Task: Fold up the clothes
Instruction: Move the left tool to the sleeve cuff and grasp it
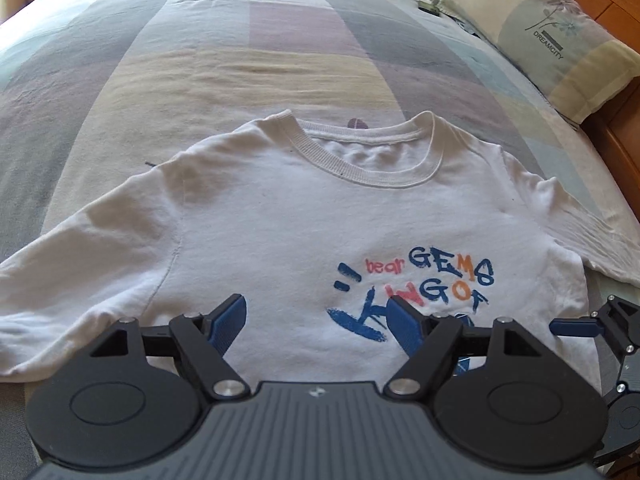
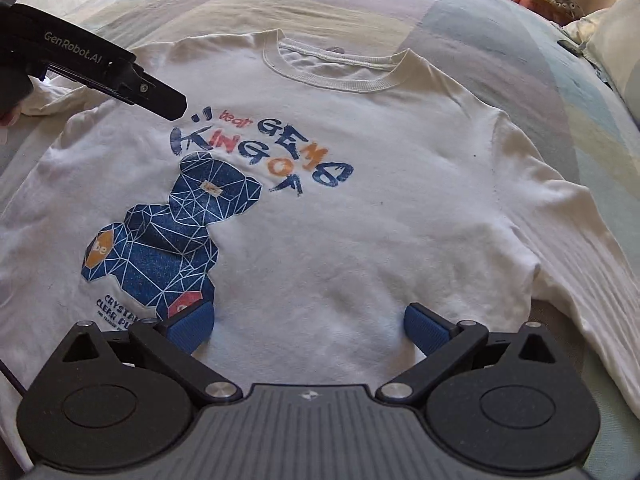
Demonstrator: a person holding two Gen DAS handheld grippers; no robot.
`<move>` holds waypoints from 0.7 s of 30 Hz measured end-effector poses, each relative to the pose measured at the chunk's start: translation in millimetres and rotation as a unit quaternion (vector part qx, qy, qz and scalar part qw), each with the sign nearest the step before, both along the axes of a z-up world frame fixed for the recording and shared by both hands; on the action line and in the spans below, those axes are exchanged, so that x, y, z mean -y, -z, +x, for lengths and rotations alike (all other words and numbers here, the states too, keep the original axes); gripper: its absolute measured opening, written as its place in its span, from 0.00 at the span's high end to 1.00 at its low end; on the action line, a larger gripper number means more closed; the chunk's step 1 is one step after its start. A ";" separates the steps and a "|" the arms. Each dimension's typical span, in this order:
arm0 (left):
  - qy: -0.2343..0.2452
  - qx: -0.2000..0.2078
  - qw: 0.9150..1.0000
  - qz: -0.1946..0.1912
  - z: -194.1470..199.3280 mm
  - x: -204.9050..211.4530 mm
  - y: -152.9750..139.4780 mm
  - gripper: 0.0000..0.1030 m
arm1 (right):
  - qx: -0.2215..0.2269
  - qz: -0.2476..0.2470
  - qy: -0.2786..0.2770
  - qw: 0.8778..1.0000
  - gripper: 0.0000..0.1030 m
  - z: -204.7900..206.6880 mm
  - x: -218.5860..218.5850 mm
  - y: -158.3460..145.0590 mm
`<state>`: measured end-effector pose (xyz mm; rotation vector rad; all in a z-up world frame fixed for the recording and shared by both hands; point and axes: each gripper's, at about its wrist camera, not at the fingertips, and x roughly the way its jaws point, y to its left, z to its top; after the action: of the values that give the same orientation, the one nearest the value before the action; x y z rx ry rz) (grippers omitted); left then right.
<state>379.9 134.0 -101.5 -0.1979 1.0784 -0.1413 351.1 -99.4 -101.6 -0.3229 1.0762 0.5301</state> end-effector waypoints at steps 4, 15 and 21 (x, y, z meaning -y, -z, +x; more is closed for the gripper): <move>-0.016 -0.010 1.000 -0.015 -8.3 -23.9 -4.6 0.25 | -0.013 -0.003 0.025 1.000 0.00 8.1 -16.0 -2.1; -0.125 0.043 0.991 0.025 -35.4 -145.8 -46.4 0.25 | -0.016 0.044 0.019 0.999 0.00 18.1 -79.2 -8.1; -0.237 0.020 0.971 0.018 -81.1 -226.2 -39.0 0.24 | -0.054 0.076 0.028 0.995 0.00 19.9 -112.9 -5.8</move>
<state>298.8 360.2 -62.6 -0.4127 0.9662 0.3034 371.0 13.6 -95.8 -0.1323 1.1400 0.5813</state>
